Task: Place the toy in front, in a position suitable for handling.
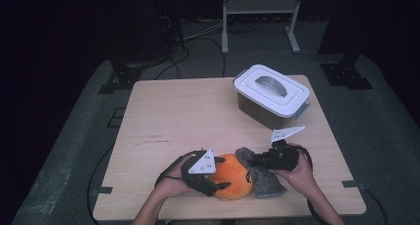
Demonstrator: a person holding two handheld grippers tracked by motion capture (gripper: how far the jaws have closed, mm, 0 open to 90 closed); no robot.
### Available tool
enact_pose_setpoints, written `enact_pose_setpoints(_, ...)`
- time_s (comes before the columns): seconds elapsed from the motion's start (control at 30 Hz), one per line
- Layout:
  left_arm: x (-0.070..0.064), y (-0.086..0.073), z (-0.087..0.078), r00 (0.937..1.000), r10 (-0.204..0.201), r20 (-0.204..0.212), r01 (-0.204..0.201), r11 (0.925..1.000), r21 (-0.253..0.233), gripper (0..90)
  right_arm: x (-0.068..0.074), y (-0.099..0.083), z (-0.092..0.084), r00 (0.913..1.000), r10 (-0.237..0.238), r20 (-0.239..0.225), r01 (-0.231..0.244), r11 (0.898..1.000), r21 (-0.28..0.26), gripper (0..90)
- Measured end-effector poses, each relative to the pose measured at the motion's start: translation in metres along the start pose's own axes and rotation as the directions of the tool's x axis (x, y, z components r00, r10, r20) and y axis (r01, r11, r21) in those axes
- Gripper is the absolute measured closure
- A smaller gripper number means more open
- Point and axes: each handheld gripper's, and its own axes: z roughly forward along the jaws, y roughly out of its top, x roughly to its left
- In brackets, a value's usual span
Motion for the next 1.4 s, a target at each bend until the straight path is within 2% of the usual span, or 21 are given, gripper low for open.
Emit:
enact_pose_setpoints(0.1, 0.0, 0.0, -0.001, 1.0, 0.006, 0.002, -0.006, 1.0, 0.0, 27.0, -0.008, -0.009, -0.002, 0.9994, 0.029, 0.018, -0.03, 0.999, 0.038, 76.2)
enact_pose_setpoints(0.23, 0.0, 0.0, -0.001, 1.0, 0.0, 0.005, 0.0, 1.0, -0.004, 26.9, -0.01, -0.014, -0.006, 0.9987, 0.048, 0.017, -0.048, 0.998, 0.043, 76.6)
enact_pose_setpoints(0.3, 0.0, 0.0, 0.0, 1.0, -0.008, -0.004, 0.008, 1.0, -0.003, 26.9, 0.0, -0.007, -0.013, 0.9999, 0.014, 0.0, -0.014, 1.0, -0.001, 76.8)
enact_pose_setpoints(0.4, 0.003, 0.0, 0.002, 0.9987, -0.042, -0.029, 0.041, 0.9991, -0.006, 26.9, 0.016, 0.002, -0.016, 0.9972, -0.019, -0.072, 0.016, 0.999, -0.046, 76.7)
enact_pose_setpoints(0.43, 0.003, 0.0, 0.002, 0.9987, -0.042, -0.029, 0.041, 0.9991, -0.006, 26.9, 0.016, 0.002, -0.016, 0.9972, -0.019, -0.072, 0.016, 0.999, -0.046, 76.7)
enact_pose_setpoints(0.5, 0.006, -0.002, 0.003, 0.996, -0.074, -0.05, 0.074, 0.9972, -0.012, 26.8, 0.025, 0.005, -0.014, 0.9959, -0.047, -0.078, 0.044, 0.998, -0.039, 76.6)
enact_pose_setpoints(0.53, 0.009, -0.004, 0.003, 0.9925, -0.104, -0.063, 0.103, 0.9945, -0.019, 26.4, 0.03, 0.004, -0.008, 0.9964, -0.068, -0.051, 0.068, 0.998, -0.01, 76.5)
enact_pose_setpoints(0.57, 0.009, -0.004, 0.003, 0.9925, -0.104, -0.063, 0.103, 0.9945, -0.019, 26.1, 0.03, 0.004, -0.008, 0.9964, -0.068, -0.051, 0.068, 0.998, -0.01, 76.5)
enact_pose_setpoints(0.6, 0.01, -0.005, 0.003, 0.9905, -0.119, -0.069, 0.118, 0.9928, -0.021, 25.5, 0.027, 0.002, -0.005, 0.9972, -0.071, -0.023, 0.072, 0.997, 0.012, 76.4)
enact_pose_setpoints(0.67, 0.013, -0.004, 0.002, 0.9881, -0.146, -0.049, 0.144, 0.9891, -0.03, 24.4, 0.024, 0.0, -0.003, 0.998, -0.058, -0.025, 0.059, 0.998, 0.01, 76.3)
enact_pose_setpoints(0.7, 0.016, -0.002, -0.004, 0.9859, -0.167, -0.006, 0.167, 0.9842, -0.06, 18.5, 0.014, -0.005, -0.003, 0.9986, -0.016, -0.051, 0.015, 1.0, -0.009, 76.3)
enact_pose_setpoints(0.8, 0.017, 0.0, -0.01, 0.9831, -0.181, 0.027, 0.183, 0.9781, -0.099, 16.3, 0.008, -0.008, -0.005, 0.9992, -0.001, -0.039, 0.001, 1.0, -0.009, 76.2)
enact_pose_setpoints(0.83, 0.016, 0.002, -0.011, 0.9848, -0.168, 0.044, 0.171, 0.9809, -0.092, 10.3, 0.002, -0.01, -0.007, 0.9998, 0.013, -0.018, -0.014, 1.0, -0.009, 76.2)
enact_pose_setpoints(0.93, 0.015, 0.001, -0.01, 0.9875, -0.151, 0.047, 0.154, 0.9841, -0.088, 7.7, -0.004, -0.013, -0.007, 0.9995, 0.03, 0.003, -0.03, 1.0, 0.003, 76.1)
enact_pose_setpoints(1.03, 0.016, -0.002, -0.006, 0.9823, -0.173, 0.072, 0.179, 0.9798, -0.089, 4.7, -0.008, -0.016, -0.007, 0.9985, 0.04, 0.037, -0.041, 0.999, 0.012, 75.9)
enact_pose_setpoints(1.1, 0.016, -0.003, -0.006, 0.9821, -0.17, 0.082, 0.177, 0.9796, -0.094, 4.7, -0.008, -0.016, -0.007, 0.9985, 0.038, 0.039, -0.039, 0.999, 0.013, 75.9)
enact_pose_setpoints(1.13, 0.016, -0.005, -0.005, 0.9868, -0.159, 0.029, 0.161, 0.984, -0.077, 12.1, -0.005, -0.014, -0.008, 0.9984, 0.027, 0.049, -0.027, 1.0, 0.011, 76.1)
enact_pose_setpoints(1.17, 0.016, -0.005, -0.005, 0.9868, -0.159, 0.029, 0.161, 0.984, -0.077, 15.5, -0.005, -0.014, -0.008, 0.9984, 0.027, 0.049, -0.027, 1.0, 0.011, 76.1)
enact_pose_setpoints(1.2, 0.016, -0.006, -0.003, 0.9883, -0.152, 0.005, 0.152, 0.9868, -0.054, 15.5, -0.003, -0.012, -0.01, 0.9983, 0.015, 0.056, -0.015, 1.0, 0.004, 76.3)
enact_pose_setpoints(1.3, 0.018, -0.007, -0.002, 0.9862, -0.165, -0.017, 0.163, 0.9841, -0.07, 20.1, 0.012, -0.003, -0.019, 0.999, -0.021, 0.04, 0.023, 0.999, -0.049, 76.6)
enact_pose_setpoints(1.4, 0.017, -0.003, 0.003, 0.9869, -0.157, -0.036, 0.154, 0.9847, -0.083, 21.0, 0.037, 0.009, -0.014, 0.9953, -0.096, 0.008, 0.097, 0.993, -0.073, 76.5)
